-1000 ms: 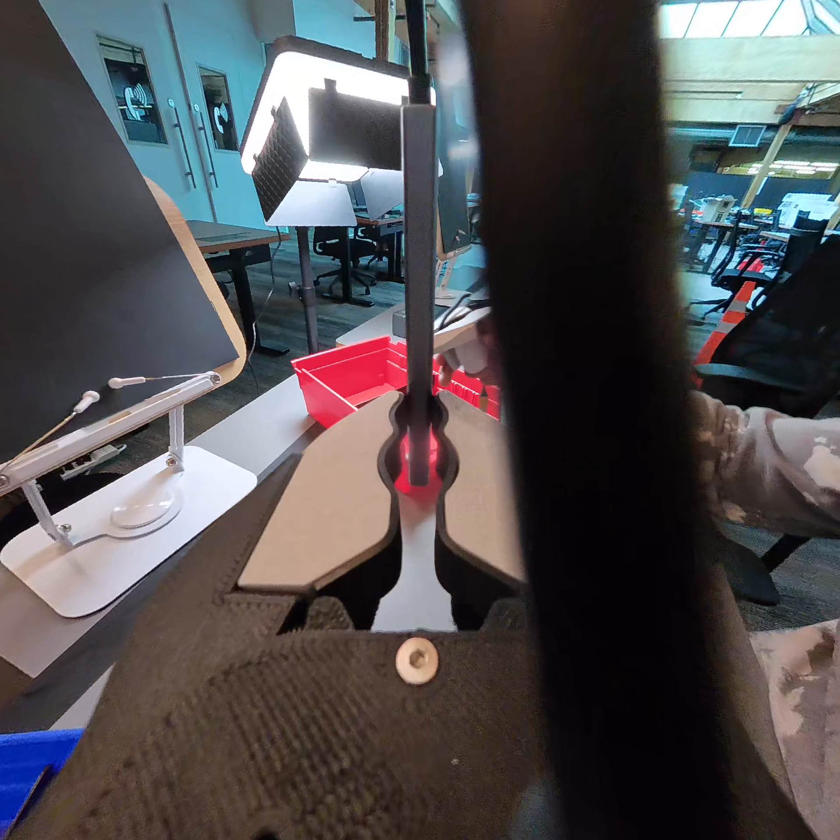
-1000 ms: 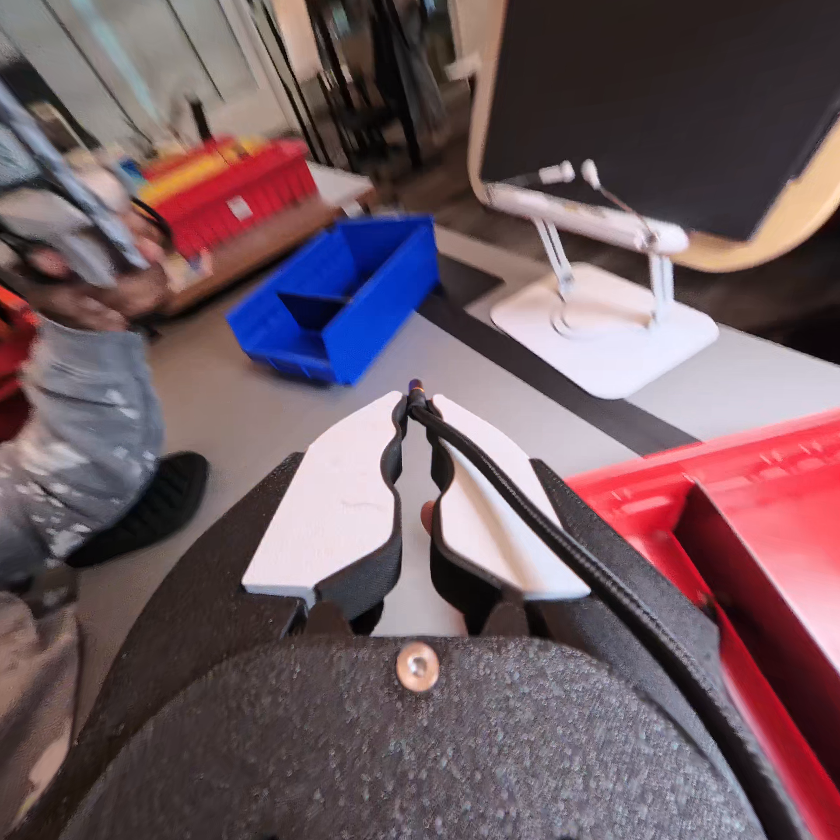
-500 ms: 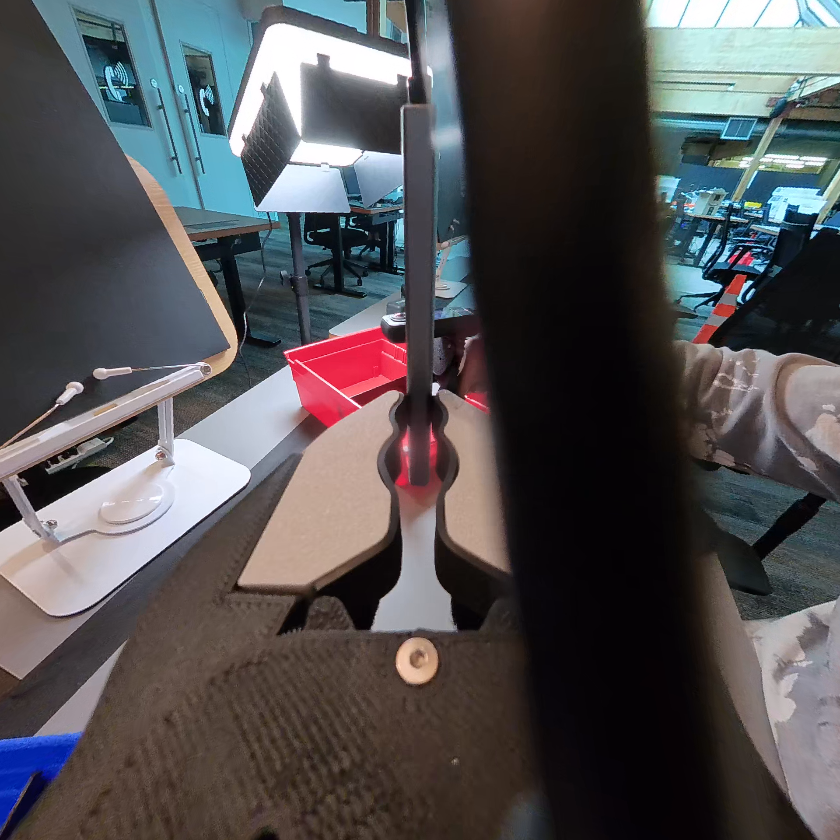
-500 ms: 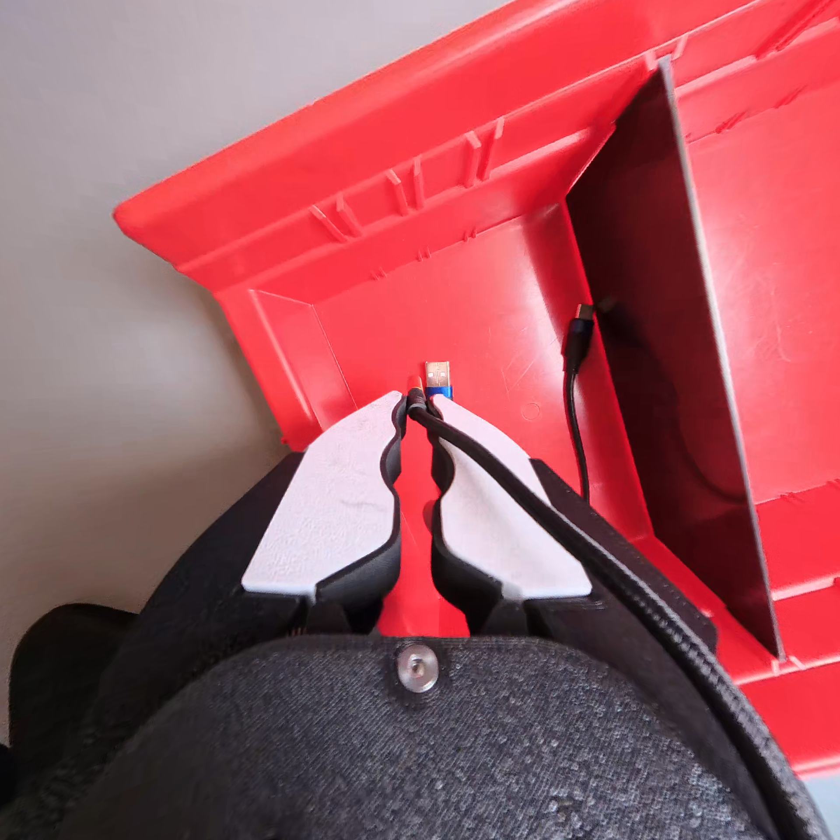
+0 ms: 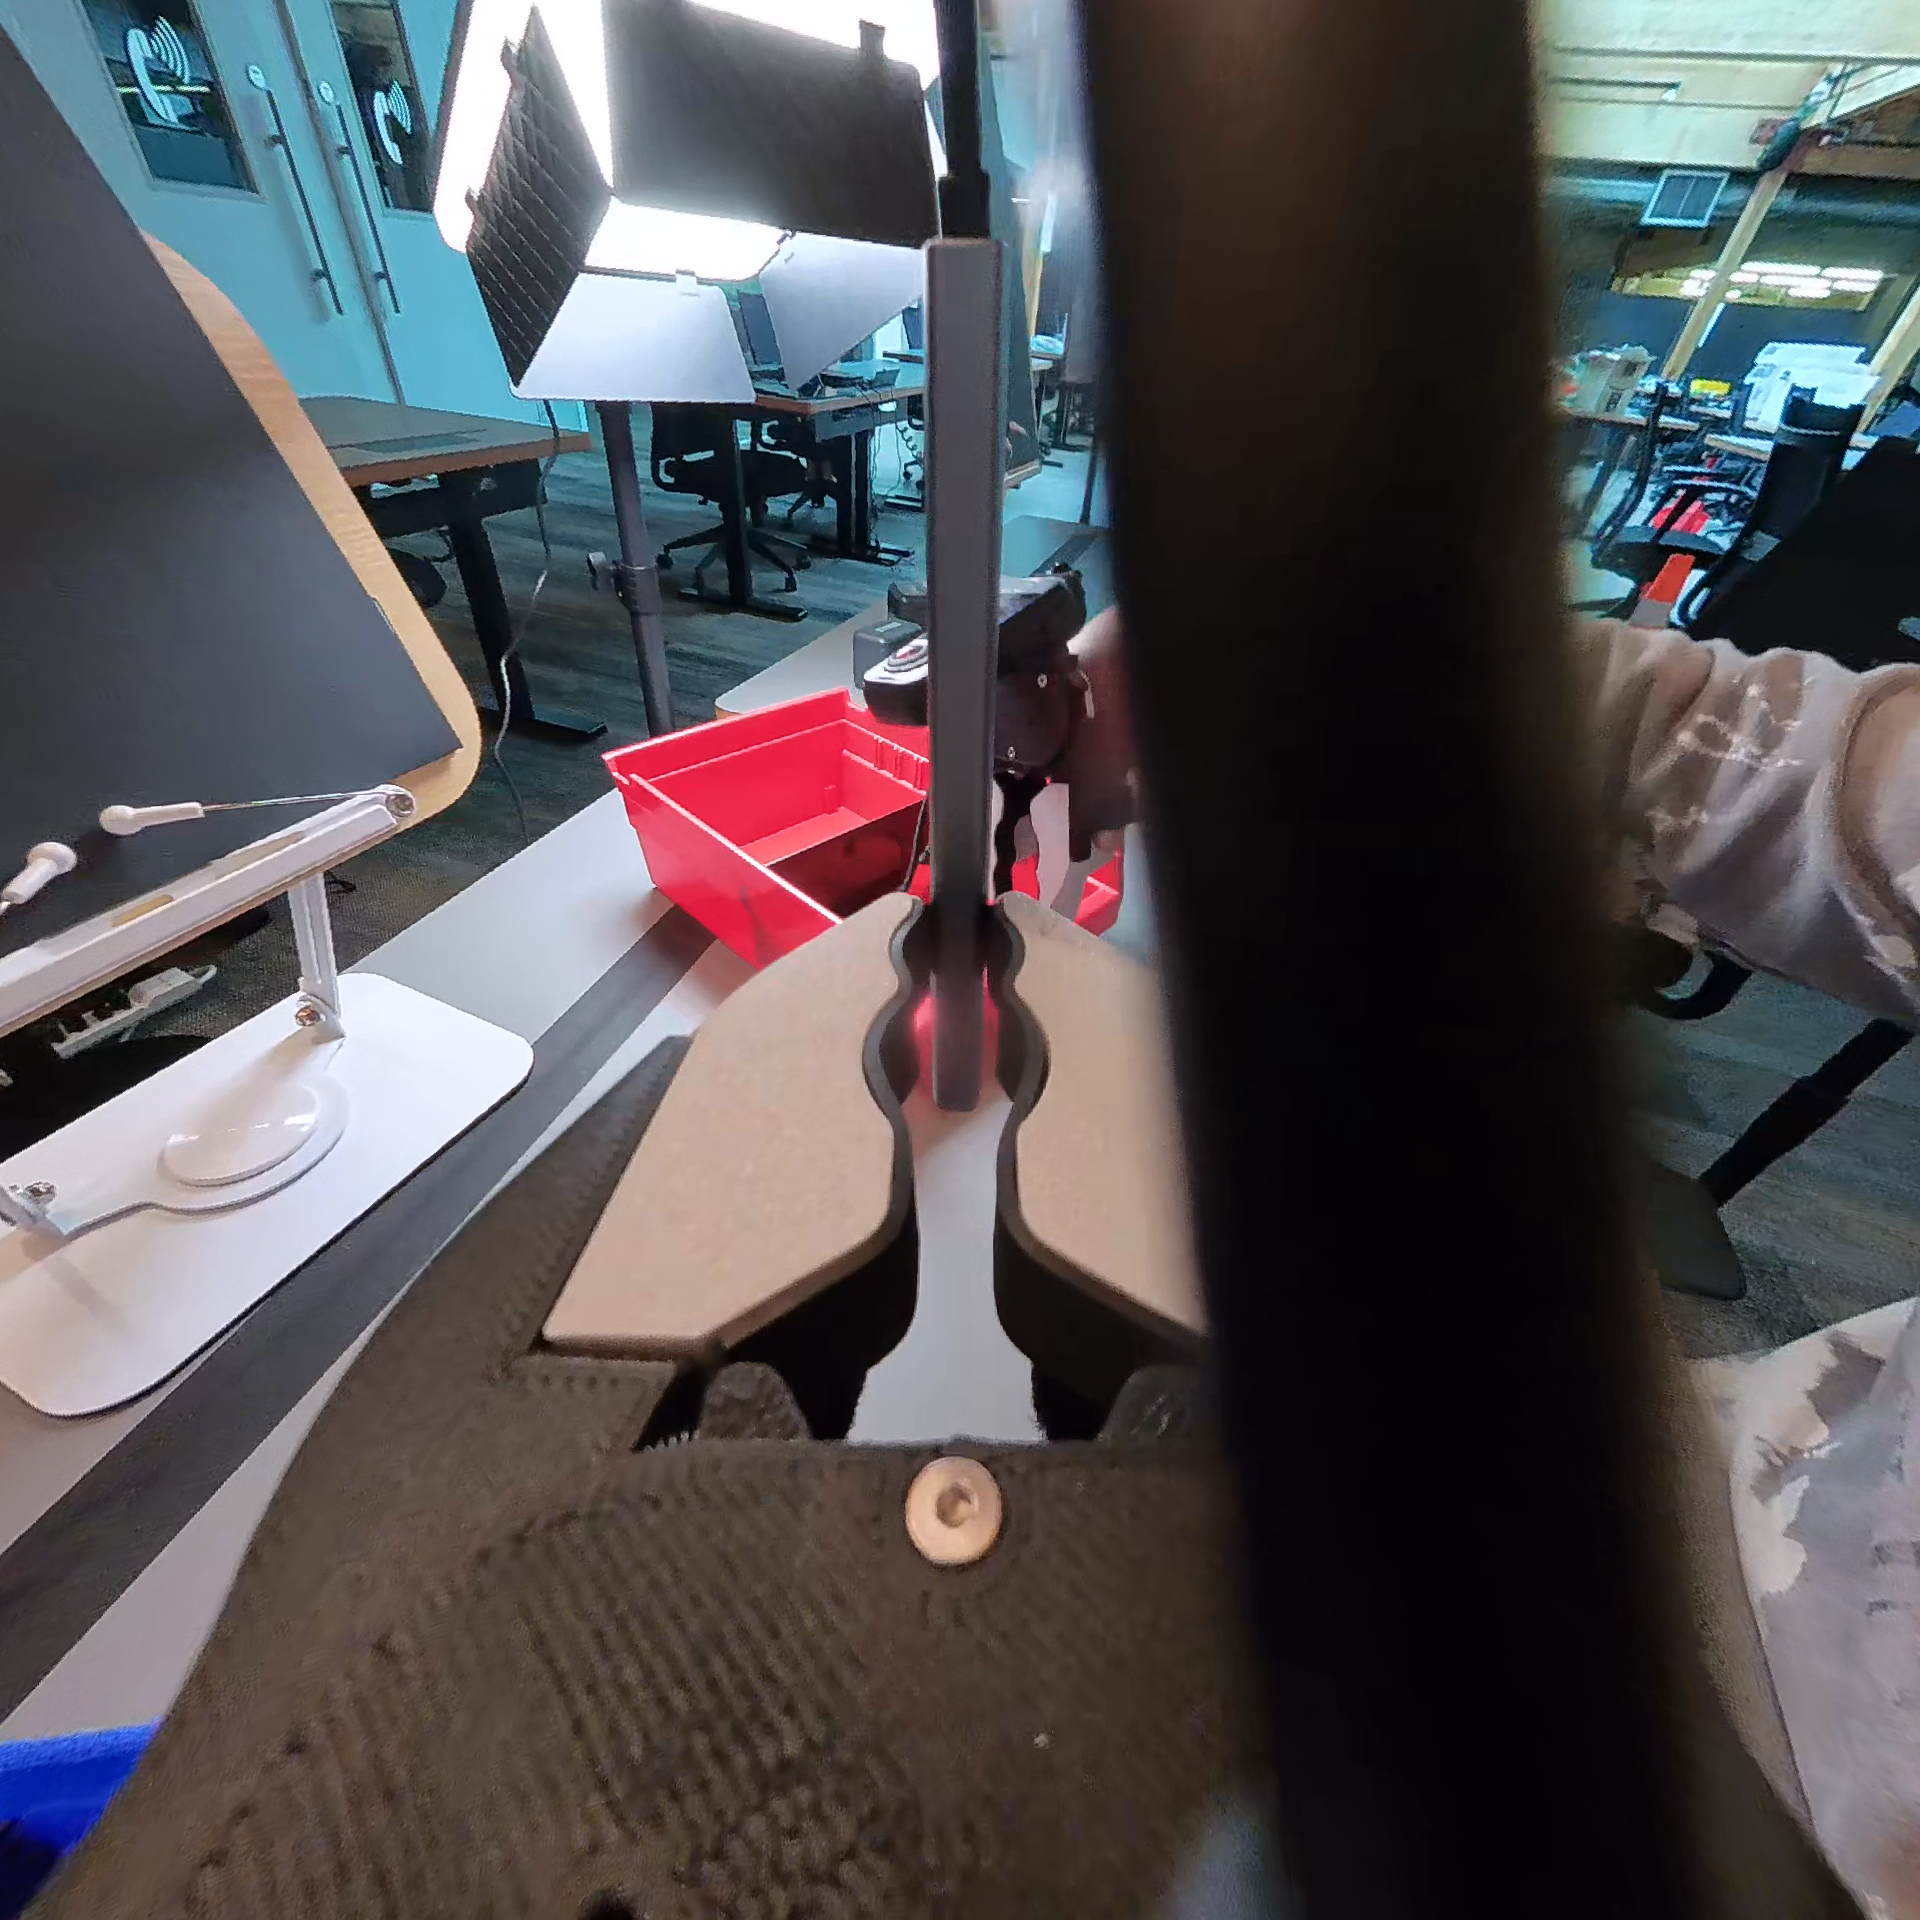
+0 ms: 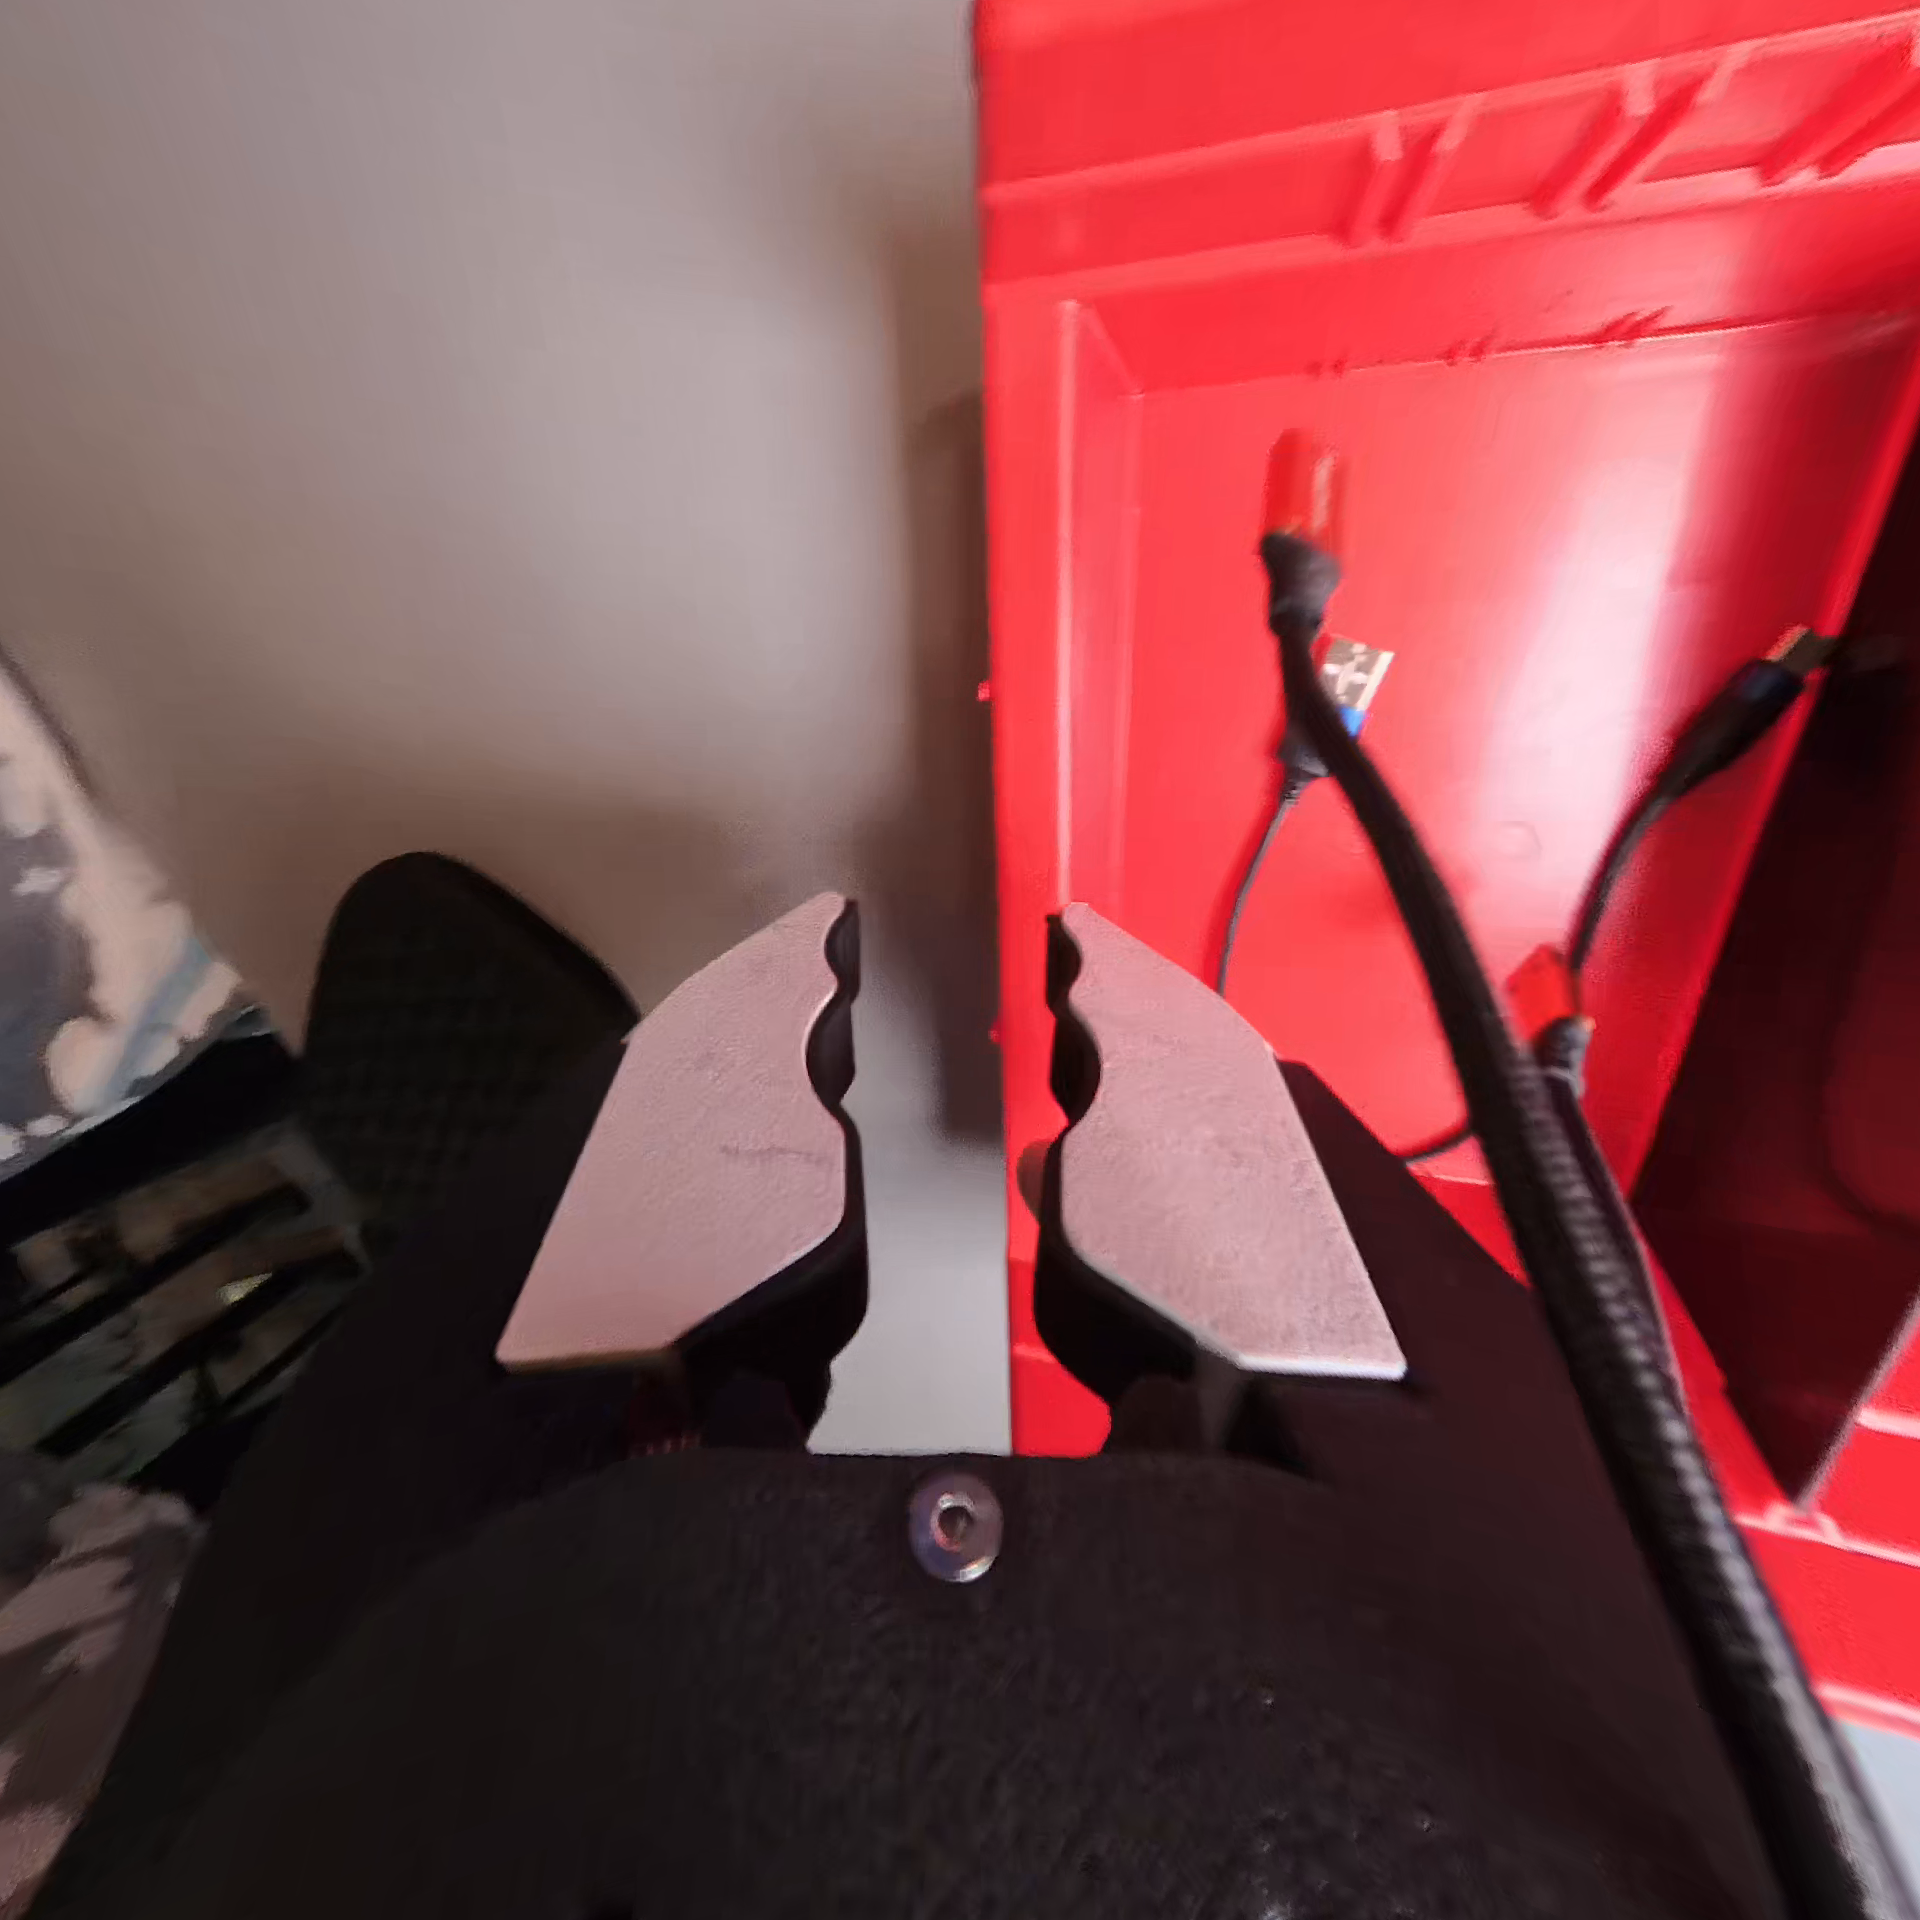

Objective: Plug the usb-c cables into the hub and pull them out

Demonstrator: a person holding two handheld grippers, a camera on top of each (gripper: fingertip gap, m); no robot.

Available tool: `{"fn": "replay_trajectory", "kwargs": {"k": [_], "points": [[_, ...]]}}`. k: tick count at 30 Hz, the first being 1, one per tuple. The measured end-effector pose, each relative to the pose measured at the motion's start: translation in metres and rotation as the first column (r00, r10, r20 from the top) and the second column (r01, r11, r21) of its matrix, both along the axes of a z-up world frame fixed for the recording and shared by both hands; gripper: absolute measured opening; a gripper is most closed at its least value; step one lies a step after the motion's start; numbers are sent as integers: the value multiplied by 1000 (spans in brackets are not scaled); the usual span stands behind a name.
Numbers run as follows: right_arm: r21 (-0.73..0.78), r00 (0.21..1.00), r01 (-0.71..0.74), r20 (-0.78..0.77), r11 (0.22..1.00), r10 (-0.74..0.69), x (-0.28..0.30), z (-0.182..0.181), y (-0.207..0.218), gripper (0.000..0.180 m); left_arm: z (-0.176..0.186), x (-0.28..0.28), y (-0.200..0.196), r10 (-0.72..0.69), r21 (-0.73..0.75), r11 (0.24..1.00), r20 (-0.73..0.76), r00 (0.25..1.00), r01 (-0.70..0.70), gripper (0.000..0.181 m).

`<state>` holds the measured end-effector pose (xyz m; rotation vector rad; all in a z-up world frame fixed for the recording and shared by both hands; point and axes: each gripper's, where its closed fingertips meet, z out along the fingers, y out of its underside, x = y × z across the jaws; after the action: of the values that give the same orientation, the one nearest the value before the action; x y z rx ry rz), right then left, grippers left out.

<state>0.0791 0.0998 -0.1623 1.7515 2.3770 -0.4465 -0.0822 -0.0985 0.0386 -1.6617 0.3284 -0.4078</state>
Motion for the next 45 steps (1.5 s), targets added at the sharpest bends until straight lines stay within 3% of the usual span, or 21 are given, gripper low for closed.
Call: {"fn": "replay_trajectory", "kwargs": {"k": [1, 3, 6, 9, 12, 19, 23, 26, 30, 37, 39, 41, 45], "points": [[-48, 1000, 2, 6, 999, -2, 2, 3, -4, 29, -1, 1, 1, -3, -4, 1000, -3, 1000, 3, 10], [-116, 1000, -4, 22, 993, 7, 8, 7, -8, 25, -3, 4, 3, -8, -11, 1000, -9, 1000, 8, 9], [-266, 999, 19, -42, 964, -32, 1, 16, -17, 0, -6, 6, 5, -13, -20, 1000, -16, 1000, 13, 9], [-367, 990, 26, -121, 930, -75, -7, 26, -19, 0, -9, 7, 7, -16, -26, 1000, -15, 1000, 16, 9], [-366, 978, 35, -177, 930, -107, -12, 27, -14, 0, -12, 7, 8, -17, -35, 999, -15, 1000, 16, 9], [-120, 886, 88, -445, 989, -132, -33, 36, 1, 16, -16, 5, 11, -16, -42, 999, -9, 1000, 15, 9], [111, 932, 59, -361, 992, -15, -21, 6, -1, 33, -19, 8, 14, -22, -52, 998, -5, 1000, 22, 9], [218, 970, 26, -243, 976, 28, -9, -20, 5, 34, -22, 13, 16, -29, -61, 998, -16, 999, 28, 9], [250, 976, -4, -212, 968, 58, -5, -26, 11, 16, -22, 16, 15, -34, -58, 998, -40, 999, 31, 9], [172, 964, 55, -266, 983, -7, -11, 0, 29, 8, -25, 13, 17, -34, -66, 997, -29, 999, 32, 9], [244, 949, 127, -311, 961, -47, -20, 3, 50, 7, -26, 14, 18, -37, -69, 997, -32, 999, 35, 9], [437, 951, 181, -305, 881, -45, -22, -5, 86, 9, -27, 16, 18, -40, -71, 997, -35, 999, 38, 9], [650, 952, 210, -307, 730, -1, -24, -8, 120, 38, -29, 18, 19, -42, -79, 996, -49, 998, 38, 9]]}}
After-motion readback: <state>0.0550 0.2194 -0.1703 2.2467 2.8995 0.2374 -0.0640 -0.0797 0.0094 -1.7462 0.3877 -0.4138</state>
